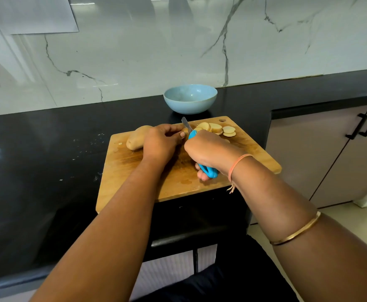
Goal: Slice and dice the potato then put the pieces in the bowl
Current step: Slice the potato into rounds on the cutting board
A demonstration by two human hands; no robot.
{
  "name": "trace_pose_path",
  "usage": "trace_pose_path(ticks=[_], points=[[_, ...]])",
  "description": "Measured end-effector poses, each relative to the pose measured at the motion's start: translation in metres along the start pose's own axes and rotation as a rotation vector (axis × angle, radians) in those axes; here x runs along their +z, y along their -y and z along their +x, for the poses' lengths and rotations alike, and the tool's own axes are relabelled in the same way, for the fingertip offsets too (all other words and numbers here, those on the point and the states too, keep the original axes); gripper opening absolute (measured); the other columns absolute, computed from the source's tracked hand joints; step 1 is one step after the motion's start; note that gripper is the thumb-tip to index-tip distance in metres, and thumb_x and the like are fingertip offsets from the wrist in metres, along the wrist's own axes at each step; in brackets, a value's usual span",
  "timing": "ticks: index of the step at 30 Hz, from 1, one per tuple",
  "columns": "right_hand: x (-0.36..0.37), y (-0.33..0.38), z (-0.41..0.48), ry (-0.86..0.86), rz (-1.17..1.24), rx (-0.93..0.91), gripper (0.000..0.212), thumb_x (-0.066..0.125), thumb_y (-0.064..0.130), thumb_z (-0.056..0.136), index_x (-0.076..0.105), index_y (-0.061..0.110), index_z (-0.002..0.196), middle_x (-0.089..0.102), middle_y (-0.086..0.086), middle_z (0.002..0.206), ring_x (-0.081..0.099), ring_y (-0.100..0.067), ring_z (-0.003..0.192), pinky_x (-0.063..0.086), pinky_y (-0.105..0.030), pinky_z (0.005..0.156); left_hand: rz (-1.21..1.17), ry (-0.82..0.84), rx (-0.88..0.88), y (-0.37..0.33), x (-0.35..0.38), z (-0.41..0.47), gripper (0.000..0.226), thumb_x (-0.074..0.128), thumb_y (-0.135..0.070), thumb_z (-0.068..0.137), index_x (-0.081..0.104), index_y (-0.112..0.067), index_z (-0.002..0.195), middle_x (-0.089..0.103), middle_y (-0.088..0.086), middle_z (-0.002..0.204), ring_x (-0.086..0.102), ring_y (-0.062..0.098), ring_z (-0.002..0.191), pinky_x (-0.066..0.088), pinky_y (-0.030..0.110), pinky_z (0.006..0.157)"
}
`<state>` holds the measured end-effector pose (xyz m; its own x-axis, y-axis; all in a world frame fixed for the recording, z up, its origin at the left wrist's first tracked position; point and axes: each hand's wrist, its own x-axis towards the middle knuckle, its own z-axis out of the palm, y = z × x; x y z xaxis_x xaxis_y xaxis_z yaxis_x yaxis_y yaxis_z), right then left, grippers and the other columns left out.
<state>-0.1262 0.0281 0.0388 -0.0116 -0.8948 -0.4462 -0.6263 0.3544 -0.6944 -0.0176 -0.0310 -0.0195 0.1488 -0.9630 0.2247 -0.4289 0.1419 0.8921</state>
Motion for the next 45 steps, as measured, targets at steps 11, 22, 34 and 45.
trace_pose_path(ticks=[11, 22, 34, 45], points=[[0.008, -0.013, -0.023, -0.057, -0.045, -0.192, 0.034, 0.033, 0.011, 0.099, 0.034, 0.010, 0.064, 0.042, -0.007, 0.065, 0.044, -0.018, 0.057, 0.051, -0.039, 0.072, -0.046, 0.026, -0.015, 0.002, 0.001, 0.002, 0.023, 0.063, -0.016, 0.091, 0.067, -0.015, 0.113, 0.069, 0.001, 0.105, 0.065, 0.014, 0.097, 0.055, 0.030, 0.086], [0.002, 0.011, -0.007, -0.012, -0.134, -0.026, 0.010, 0.040, 0.013, 0.098, 0.039, 0.005, 0.103, 0.049, -0.010, 0.072, 0.051, -0.020, 0.060, 0.047, -0.025, 0.056, 0.044, -0.058, -0.011, 0.003, -0.001, 0.004, 0.029, 0.060, -0.023, 0.093, 0.065, -0.015, 0.121, 0.069, 0.001, 0.111, 0.059, 0.004, 0.075, 0.050, 0.016, 0.065], [0.008, 0.005, 0.002, 0.000, -0.081, -0.053, 0.009, 0.040, 0.015, 0.097, 0.039, 0.009, 0.104, 0.048, -0.012, 0.082, 0.049, -0.021, 0.058, 0.043, -0.024, 0.047, 0.024, -0.079, -0.021, 0.002, 0.000, 0.001, 0.026, 0.060, -0.024, 0.094, 0.069, -0.012, 0.115, 0.072, 0.003, 0.101, 0.061, 0.009, 0.074, 0.051, 0.022, 0.066], [0.005, 0.003, -0.008, 0.034, -0.157, -0.025, 0.017, 0.036, 0.018, 0.098, 0.041, 0.006, 0.109, 0.049, -0.012, 0.081, 0.049, -0.018, 0.054, 0.045, -0.021, 0.052, -0.042, -0.071, -0.036, 0.003, 0.000, 0.001, 0.026, 0.064, -0.017, 0.091, 0.068, -0.018, 0.117, 0.068, -0.002, 0.114, 0.058, 0.001, 0.073, 0.049, 0.012, 0.063]])
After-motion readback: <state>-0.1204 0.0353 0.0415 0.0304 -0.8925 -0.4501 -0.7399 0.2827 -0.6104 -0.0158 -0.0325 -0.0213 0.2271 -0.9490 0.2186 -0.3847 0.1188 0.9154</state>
